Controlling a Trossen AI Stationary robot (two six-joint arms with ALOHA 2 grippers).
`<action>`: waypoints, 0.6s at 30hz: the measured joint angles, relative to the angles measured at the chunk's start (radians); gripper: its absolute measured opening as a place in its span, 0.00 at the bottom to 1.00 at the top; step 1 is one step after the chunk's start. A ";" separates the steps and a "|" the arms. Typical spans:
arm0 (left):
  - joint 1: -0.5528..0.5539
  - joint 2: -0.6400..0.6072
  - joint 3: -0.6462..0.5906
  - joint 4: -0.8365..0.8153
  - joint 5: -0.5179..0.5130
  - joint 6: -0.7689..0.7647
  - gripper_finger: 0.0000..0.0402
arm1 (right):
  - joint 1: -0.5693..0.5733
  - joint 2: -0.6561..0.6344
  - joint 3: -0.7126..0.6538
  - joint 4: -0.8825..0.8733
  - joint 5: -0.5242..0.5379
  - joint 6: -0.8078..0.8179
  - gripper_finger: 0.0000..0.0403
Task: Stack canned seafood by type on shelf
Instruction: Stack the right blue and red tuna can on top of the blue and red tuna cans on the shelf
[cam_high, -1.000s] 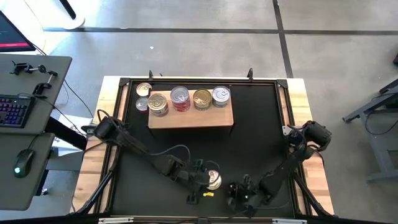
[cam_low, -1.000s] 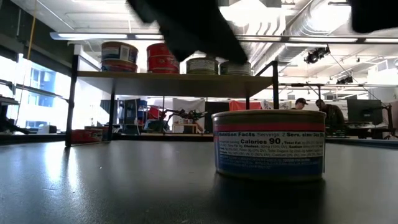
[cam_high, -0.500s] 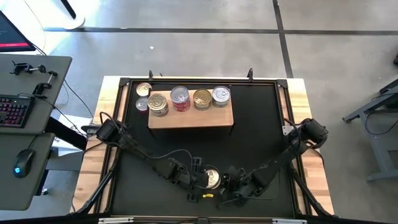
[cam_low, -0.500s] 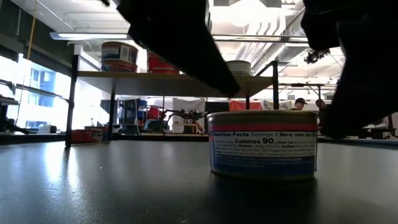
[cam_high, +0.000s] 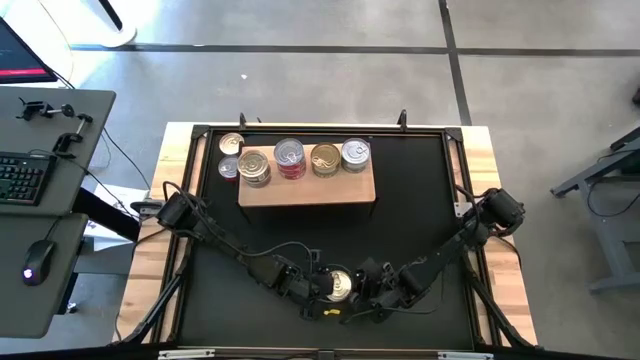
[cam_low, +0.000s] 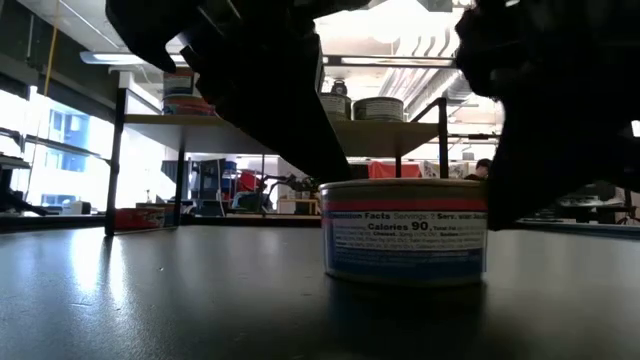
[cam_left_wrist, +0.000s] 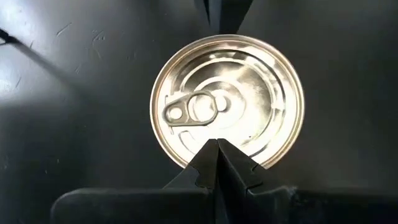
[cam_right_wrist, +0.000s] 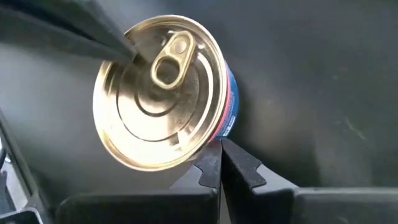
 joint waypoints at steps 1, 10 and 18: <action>0.000 0.004 0.001 -0.004 -0.003 -0.012 0.00 | -0.006 0.000 0.000 0.000 0.000 0.000 0.00; -0.006 0.020 0.003 -0.018 -0.023 -0.056 0.00 | -0.028 0.001 0.017 0.051 -0.011 -0.088 0.00; -0.015 0.011 0.002 -0.094 -0.063 -0.081 0.00 | -0.020 0.000 0.072 0.074 -0.005 -0.143 0.00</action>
